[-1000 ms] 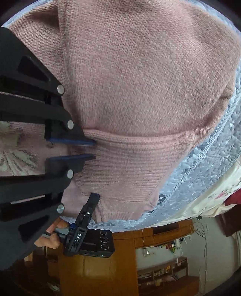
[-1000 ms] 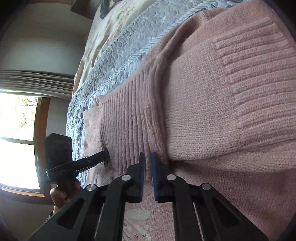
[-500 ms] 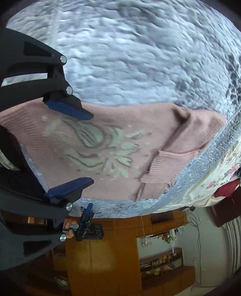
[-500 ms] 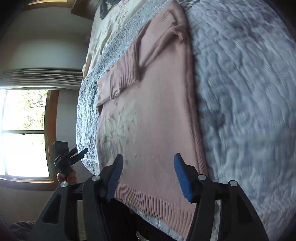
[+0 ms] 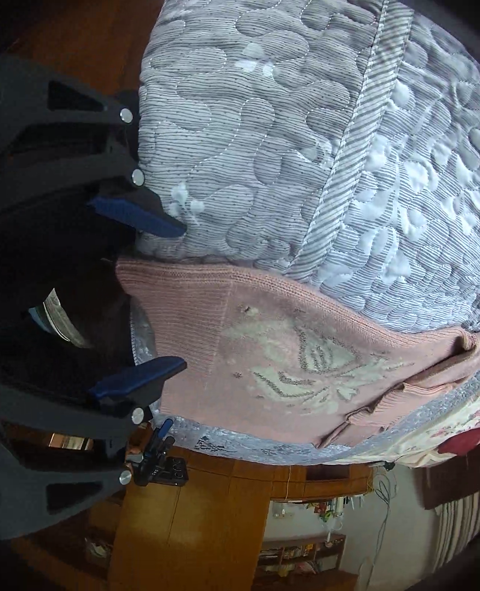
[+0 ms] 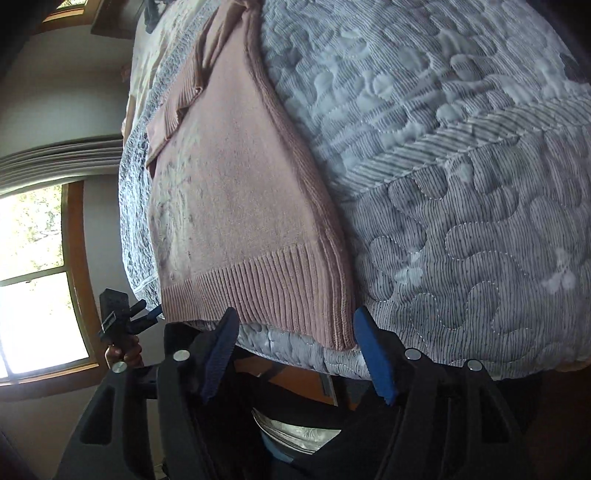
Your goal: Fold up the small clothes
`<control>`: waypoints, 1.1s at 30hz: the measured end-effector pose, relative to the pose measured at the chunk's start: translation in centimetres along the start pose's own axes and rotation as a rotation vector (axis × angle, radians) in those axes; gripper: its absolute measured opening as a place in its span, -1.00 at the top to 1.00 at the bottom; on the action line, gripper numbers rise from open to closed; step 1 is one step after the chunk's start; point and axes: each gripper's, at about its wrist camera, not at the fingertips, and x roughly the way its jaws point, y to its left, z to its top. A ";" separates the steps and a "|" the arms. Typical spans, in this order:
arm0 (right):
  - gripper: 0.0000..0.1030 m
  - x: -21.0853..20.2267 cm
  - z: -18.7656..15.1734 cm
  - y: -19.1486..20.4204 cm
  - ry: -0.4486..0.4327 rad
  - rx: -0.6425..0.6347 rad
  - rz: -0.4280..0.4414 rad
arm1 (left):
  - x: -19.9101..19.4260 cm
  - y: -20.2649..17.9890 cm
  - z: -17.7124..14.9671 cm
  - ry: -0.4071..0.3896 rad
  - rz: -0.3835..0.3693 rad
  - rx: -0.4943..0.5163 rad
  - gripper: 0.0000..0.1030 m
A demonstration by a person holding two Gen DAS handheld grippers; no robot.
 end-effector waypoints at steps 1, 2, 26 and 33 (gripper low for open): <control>-0.27 0.3 -0.1 -0.2 0.004 0.006 -0.013 | 0.2 0.1 0.1 0.002 0.008 -0.007 -0.30; -0.27 0.6 0.0 -0.3 0.006 0.015 -0.026 | 0.6 0.2 0.1 0.010 0.017 -0.016 -0.30; 0.79 0.9 -1.5 -1.7 0.001 0.032 0.123 | 0.7 0.7 -2.5 -0.014 -0.118 -0.088 0.87; 0.80 -3.2 -0.4 1.2 -0.105 0.015 0.271 | -2.5 -1.4 -2.4 -0.111 -0.236 -0.109 0.88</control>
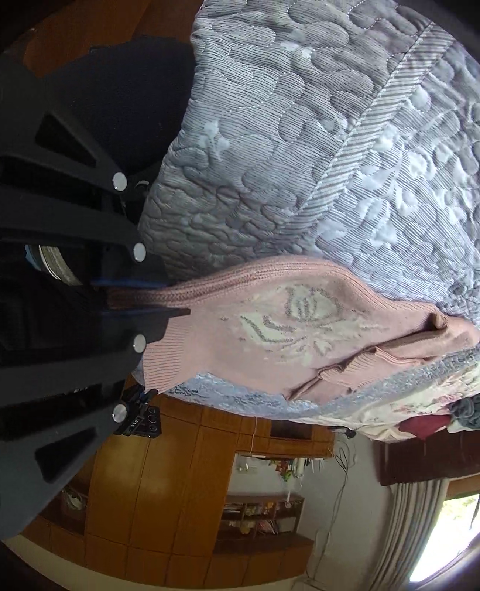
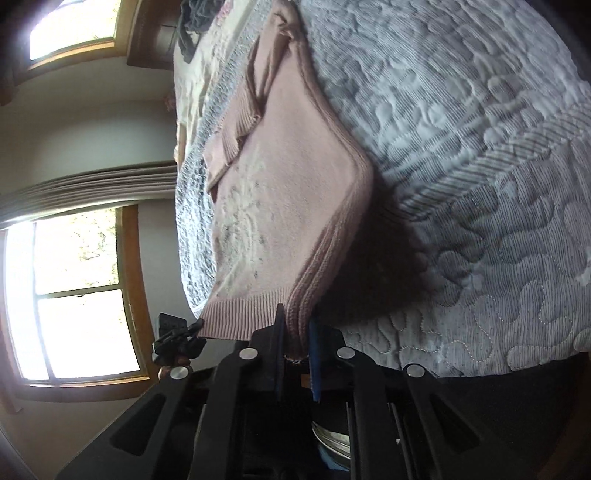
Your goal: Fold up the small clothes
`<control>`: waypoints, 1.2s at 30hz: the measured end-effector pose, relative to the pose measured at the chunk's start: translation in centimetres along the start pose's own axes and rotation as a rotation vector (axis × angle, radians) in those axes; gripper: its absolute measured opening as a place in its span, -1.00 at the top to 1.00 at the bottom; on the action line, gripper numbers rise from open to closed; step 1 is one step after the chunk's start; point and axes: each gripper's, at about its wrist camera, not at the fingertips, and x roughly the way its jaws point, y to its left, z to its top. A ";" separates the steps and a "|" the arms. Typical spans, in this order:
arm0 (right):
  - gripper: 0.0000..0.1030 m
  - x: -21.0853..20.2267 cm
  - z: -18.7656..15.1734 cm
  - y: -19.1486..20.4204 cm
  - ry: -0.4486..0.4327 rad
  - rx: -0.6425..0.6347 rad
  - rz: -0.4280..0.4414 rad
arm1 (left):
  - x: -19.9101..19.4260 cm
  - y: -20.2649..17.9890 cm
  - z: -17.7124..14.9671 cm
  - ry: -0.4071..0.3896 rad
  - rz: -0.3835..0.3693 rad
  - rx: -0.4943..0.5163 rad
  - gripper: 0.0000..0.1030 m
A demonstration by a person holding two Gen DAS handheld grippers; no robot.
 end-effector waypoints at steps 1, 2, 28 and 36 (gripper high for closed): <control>0.80 -0.3 0.5 0.5 -0.010 -0.001 0.017 | -0.3 -0.5 0.3 -0.013 -0.016 -0.005 0.88; 0.80 -0.6 1.1 1.1 -0.019 -0.002 0.031 | -0.5 -1.0 0.6 -0.025 -0.031 -0.010 0.88; 0.64 6.2 22.6 1.4 -0.047 0.112 -0.117 | 6.7 -2.3 20.9 -0.096 0.008 -0.228 0.77; -0.02 3.1 22.6 5.6 -0.103 -0.071 -0.116 | 3.9 -5.1 20.1 -0.155 0.028 -0.013 -0.08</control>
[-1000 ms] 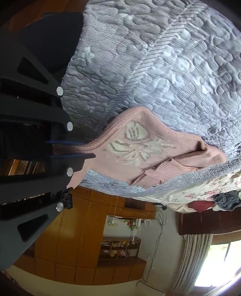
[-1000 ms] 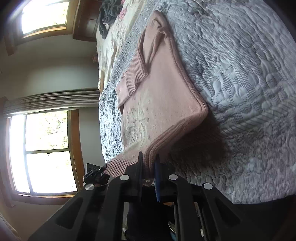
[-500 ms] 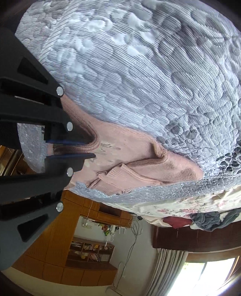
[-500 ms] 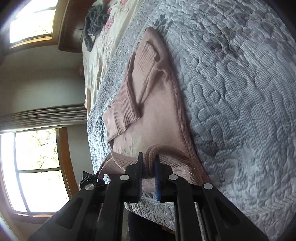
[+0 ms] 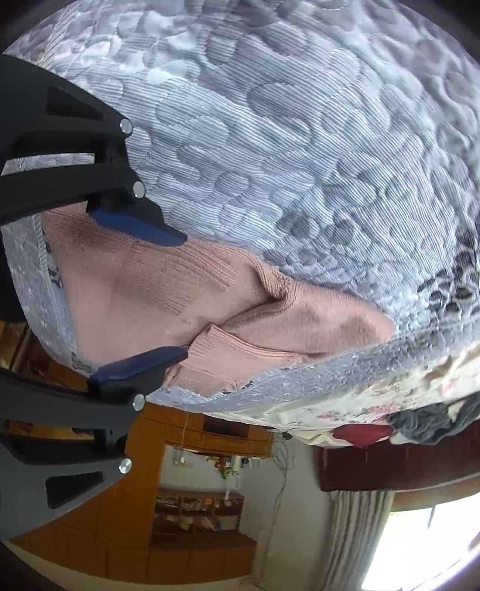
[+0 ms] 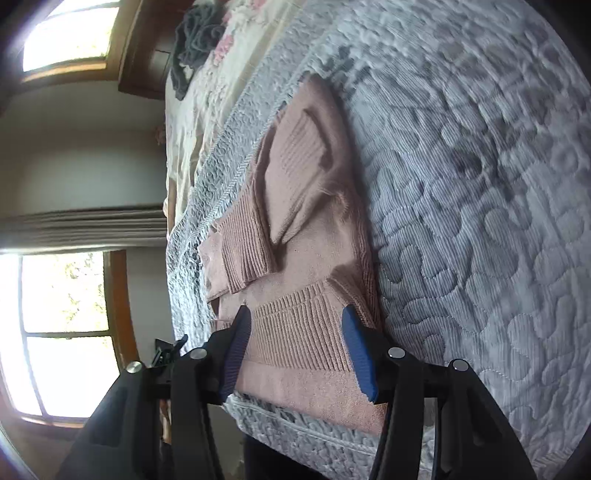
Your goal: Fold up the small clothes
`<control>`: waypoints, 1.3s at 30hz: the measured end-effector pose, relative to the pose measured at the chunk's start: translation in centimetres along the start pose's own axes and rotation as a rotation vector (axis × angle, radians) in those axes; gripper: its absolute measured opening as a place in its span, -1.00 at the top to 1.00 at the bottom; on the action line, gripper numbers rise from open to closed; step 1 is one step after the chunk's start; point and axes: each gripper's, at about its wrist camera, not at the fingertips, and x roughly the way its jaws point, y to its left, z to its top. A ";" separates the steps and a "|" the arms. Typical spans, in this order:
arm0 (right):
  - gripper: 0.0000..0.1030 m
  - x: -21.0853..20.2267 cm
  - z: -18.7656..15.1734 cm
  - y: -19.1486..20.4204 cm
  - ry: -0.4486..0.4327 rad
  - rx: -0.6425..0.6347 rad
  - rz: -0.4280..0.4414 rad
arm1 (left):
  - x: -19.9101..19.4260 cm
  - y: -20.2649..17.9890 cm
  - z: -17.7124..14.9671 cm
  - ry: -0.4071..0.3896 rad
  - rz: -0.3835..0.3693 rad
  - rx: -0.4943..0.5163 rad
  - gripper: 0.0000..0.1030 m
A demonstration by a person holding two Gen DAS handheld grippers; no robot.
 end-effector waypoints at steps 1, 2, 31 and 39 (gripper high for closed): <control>-0.02 0.0 -0.3 0.9 0.000 -0.068 -0.049 | 0.0 -0.7 -0.1 0.007 0.039 0.060 -0.08; -0.01 0.2 -0.6 1.6 -0.001 -0.127 -0.104 | 0.2 -1.4 -0.3 0.010 0.094 0.123 -0.09; 0.80 3.3 -6.9 5.8 -0.129 -0.597 -0.475 | 1.3 -7.3 -4.2 -0.140 0.345 0.567 0.91; 0.80 -0.5 -7.2 9.4 -0.217 -0.652 -0.450 | -1.7 -11.5 -5.4 -0.204 0.252 0.637 0.91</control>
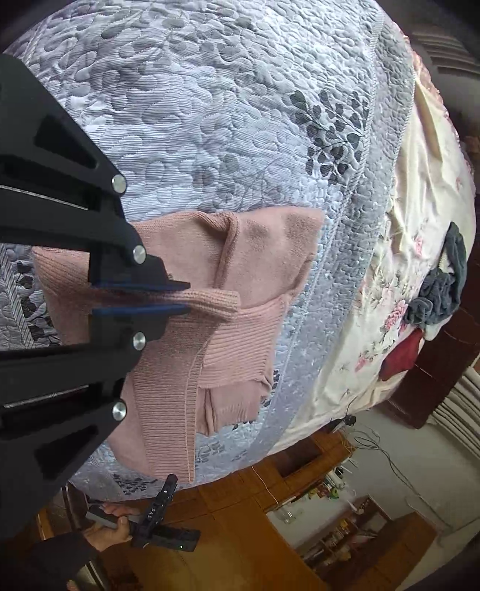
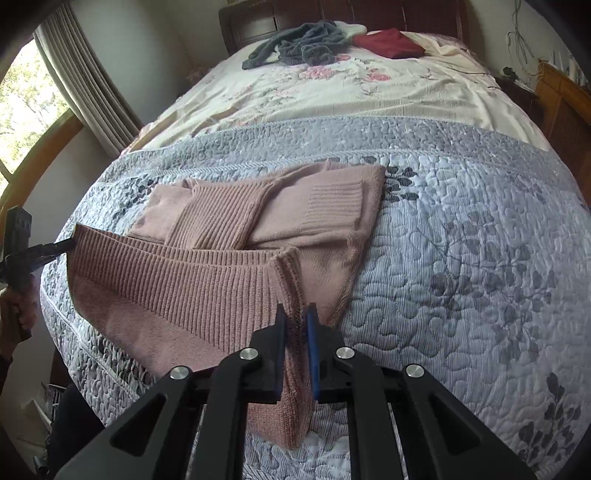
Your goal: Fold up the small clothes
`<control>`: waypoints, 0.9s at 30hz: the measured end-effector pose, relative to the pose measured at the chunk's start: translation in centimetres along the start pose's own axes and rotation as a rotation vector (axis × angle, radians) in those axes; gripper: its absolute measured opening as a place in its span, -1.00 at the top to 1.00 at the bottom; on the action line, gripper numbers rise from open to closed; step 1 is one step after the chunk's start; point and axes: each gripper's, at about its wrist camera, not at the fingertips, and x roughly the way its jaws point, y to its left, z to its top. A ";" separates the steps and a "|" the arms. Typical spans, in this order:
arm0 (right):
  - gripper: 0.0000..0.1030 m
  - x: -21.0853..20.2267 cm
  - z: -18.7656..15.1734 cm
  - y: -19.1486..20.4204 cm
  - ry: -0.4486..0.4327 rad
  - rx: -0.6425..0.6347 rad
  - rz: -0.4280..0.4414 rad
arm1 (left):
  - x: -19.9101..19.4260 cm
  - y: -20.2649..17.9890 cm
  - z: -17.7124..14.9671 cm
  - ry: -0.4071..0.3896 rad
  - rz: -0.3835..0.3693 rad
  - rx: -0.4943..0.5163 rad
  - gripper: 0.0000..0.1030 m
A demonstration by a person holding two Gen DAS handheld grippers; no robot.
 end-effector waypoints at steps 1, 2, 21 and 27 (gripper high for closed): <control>0.80 -0.4 0.7 0.1 -0.013 -0.008 -0.004 | -0.2 -0.2 0.7 -0.011 -0.008 0.004 0.91; 0.80 -0.8 1.5 0.2 -0.025 -0.018 -0.009 | -0.4 -0.4 1.5 -0.023 -0.011 0.010 0.91; 0.82 9.7 13.6 -6.2 0.041 0.191 0.002 | 11.4 3.6 14.8 0.053 0.037 -0.101 0.91; 0.83 11.9 15.4 -7.7 0.036 0.239 -0.002 | 13.4 4.2 17.1 0.051 0.030 -0.121 0.92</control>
